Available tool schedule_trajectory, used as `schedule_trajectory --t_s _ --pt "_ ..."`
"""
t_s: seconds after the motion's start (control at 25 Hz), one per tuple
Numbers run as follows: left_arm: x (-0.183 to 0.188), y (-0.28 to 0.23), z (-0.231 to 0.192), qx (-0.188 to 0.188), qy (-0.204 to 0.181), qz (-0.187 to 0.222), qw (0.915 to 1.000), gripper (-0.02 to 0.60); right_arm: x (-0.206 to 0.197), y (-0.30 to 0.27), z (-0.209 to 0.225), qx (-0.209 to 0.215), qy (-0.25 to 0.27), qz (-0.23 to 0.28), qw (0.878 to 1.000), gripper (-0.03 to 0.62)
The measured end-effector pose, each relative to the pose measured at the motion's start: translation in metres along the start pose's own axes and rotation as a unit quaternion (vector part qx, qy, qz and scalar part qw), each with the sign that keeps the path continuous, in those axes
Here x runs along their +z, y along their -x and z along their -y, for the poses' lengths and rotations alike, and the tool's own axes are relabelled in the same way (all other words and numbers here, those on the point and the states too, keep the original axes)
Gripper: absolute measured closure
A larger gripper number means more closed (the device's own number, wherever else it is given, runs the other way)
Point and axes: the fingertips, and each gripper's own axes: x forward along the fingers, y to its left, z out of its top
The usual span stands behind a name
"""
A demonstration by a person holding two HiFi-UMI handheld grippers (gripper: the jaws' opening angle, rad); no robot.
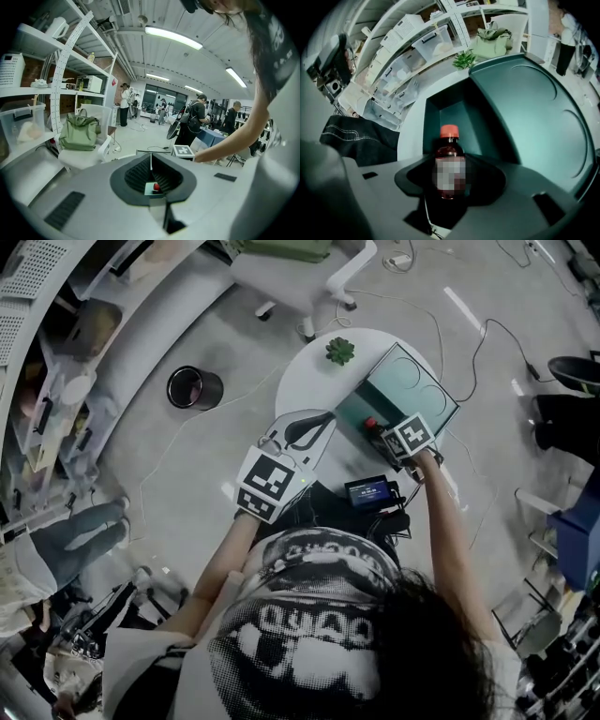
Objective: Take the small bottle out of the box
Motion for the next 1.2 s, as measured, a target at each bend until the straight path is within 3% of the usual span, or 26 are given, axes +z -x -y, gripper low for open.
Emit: schedule_trajectory --t_s 0.2,0.36,0.68,1.2 --pt "-0.002 0.004 0.001 0.006 -0.003 0.001 1.0000 0.565 0.014 0.024 -0.006 -0.001 -0.045 0.077 0.996 0.398" --pt "-0.004 0.009 0.007 0.013 -0.007 0.002 0.9999 0.565 0.019 0.048 -0.018 0.012 -0.088 0.151 0.985 0.398" --pt "-0.019 0.018 0.029 0.012 -0.008 -0.004 0.9999 0.565 0.024 0.099 -0.047 0.023 -0.123 0.284 0.951 0.398" --pt "-0.028 0.019 0.067 -0.050 -0.046 -0.031 0.9972 0.565 -0.005 0.144 -0.091 0.036 -0.213 0.411 0.886 0.398"
